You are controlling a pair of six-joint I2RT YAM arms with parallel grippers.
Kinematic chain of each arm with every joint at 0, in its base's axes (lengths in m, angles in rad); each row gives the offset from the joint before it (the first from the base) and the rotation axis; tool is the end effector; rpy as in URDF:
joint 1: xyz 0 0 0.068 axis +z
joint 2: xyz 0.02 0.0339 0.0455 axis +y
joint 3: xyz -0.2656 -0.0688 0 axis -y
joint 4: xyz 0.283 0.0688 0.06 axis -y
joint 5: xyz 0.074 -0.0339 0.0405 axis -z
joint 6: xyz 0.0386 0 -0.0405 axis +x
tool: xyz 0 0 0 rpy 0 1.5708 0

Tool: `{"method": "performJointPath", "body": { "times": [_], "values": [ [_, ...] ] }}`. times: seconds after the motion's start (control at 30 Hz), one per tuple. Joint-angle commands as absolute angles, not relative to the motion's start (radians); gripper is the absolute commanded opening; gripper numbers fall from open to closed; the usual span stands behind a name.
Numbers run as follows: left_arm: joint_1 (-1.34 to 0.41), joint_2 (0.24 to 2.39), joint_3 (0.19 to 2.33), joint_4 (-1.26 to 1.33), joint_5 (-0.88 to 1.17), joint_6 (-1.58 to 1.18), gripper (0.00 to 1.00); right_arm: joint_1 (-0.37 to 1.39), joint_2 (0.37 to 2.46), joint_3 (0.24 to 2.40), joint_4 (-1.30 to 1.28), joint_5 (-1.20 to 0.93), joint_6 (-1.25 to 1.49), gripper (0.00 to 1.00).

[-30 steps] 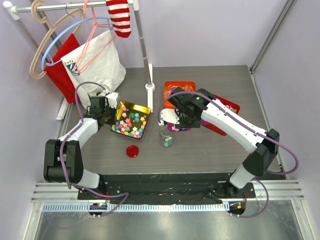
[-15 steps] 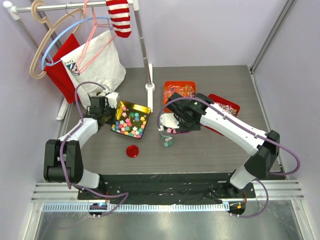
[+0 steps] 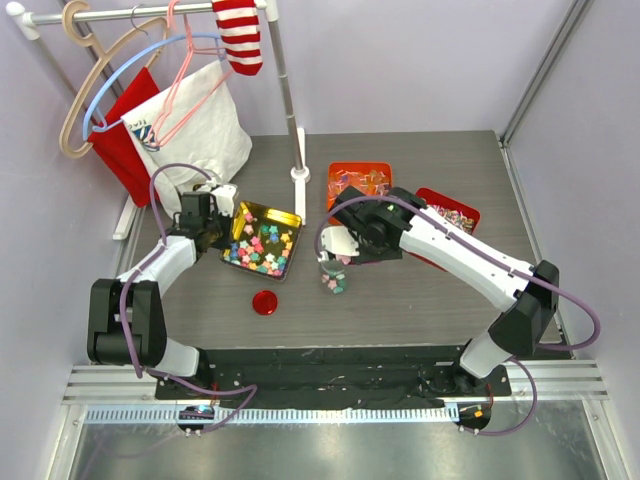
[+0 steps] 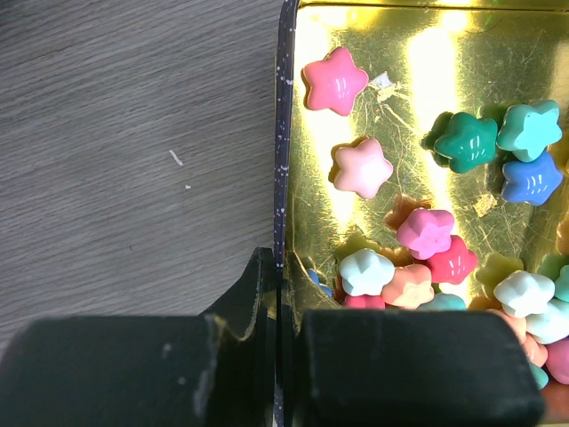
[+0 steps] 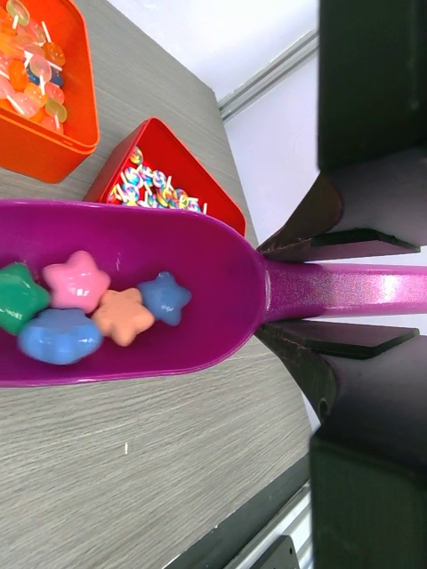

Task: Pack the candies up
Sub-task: Place the fake candies in the packing bottle.

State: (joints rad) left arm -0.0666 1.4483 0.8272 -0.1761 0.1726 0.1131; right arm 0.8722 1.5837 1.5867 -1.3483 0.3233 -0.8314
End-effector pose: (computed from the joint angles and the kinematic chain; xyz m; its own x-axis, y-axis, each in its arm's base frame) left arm 0.3297 -0.0286 0.1811 -0.6883 0.1573 -0.7081 0.2647 0.9634 -0.0432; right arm 0.2223 0.2456 0.3321 0.0803 -0.9937 0.0781 -0.9216 -0.1039 -0.3739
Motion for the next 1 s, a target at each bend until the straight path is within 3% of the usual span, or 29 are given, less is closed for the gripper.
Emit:
{"method": "performJointPath", "body": {
  "times": [0.0, 0.97],
  "values": [
    [-0.06, 1.437, 0.839, -0.092, 0.204, 0.1, 0.0, 0.891, 1.549, 1.618, -1.509, 0.385, -0.825, 0.01],
    [-0.058, 1.442, 0.836, -0.091, 0.204, 0.1, 0.0, 0.973, 1.536, 1.591, -1.509, 0.502, -0.819, 0.01]
  ]
}}
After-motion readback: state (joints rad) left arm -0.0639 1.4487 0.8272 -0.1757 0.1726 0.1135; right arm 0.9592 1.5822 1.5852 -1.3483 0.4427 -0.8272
